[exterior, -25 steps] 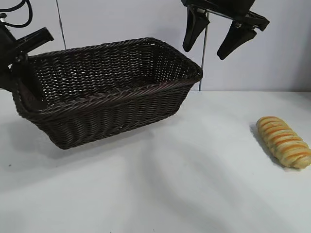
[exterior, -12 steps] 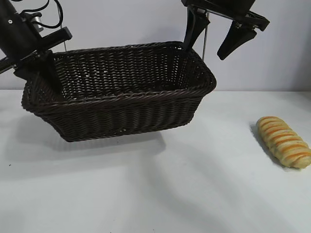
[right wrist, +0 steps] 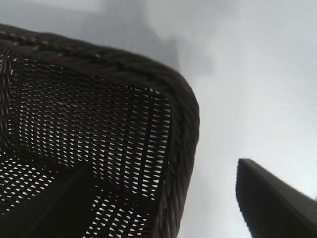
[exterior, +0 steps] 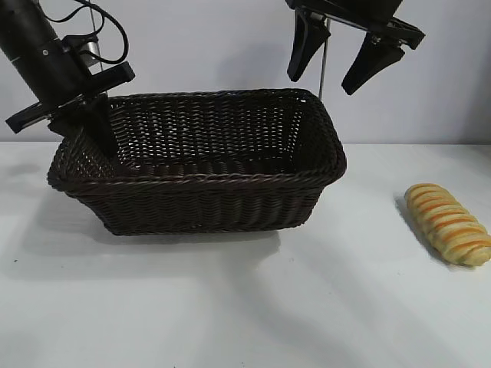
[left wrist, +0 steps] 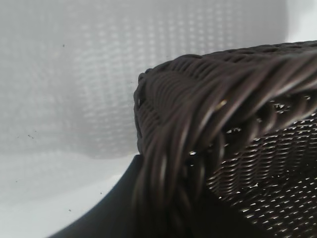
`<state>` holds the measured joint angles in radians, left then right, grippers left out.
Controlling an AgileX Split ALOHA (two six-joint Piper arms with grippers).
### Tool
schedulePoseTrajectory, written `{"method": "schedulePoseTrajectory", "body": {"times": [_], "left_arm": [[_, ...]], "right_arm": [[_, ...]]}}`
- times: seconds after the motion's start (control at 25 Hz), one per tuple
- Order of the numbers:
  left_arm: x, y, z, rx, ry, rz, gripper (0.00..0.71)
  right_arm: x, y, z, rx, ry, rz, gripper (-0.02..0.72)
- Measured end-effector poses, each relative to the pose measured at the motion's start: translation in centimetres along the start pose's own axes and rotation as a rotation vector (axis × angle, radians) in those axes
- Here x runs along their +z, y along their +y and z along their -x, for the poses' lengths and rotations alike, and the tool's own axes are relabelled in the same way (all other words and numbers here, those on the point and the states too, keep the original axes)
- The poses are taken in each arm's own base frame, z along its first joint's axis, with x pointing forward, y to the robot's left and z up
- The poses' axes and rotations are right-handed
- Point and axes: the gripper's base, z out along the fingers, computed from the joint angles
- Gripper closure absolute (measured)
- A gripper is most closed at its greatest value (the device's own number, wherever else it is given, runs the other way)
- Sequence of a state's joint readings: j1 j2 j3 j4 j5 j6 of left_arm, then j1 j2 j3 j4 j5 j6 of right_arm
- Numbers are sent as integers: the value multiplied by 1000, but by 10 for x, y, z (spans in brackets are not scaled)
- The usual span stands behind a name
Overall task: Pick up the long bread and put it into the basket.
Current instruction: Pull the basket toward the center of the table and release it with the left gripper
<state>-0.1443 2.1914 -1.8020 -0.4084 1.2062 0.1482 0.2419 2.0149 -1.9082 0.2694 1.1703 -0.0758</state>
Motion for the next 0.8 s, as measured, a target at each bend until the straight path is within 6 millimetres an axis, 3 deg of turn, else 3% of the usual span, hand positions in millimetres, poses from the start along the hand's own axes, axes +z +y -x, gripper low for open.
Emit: {"method": "schedulePoseTrajectory", "body": {"times": [0.24,0.52,0.8], "left_arm": [[8,-4,0,10,17,-5,604],[35,4,1,-20,71,-28,604],[38,5,1,-20,78,-31,604]], "right_arm": [[0,0,0,0,0,0,134],[0,0,0,0,0,0,134],[0,0,0,0,1,0,134]]}}
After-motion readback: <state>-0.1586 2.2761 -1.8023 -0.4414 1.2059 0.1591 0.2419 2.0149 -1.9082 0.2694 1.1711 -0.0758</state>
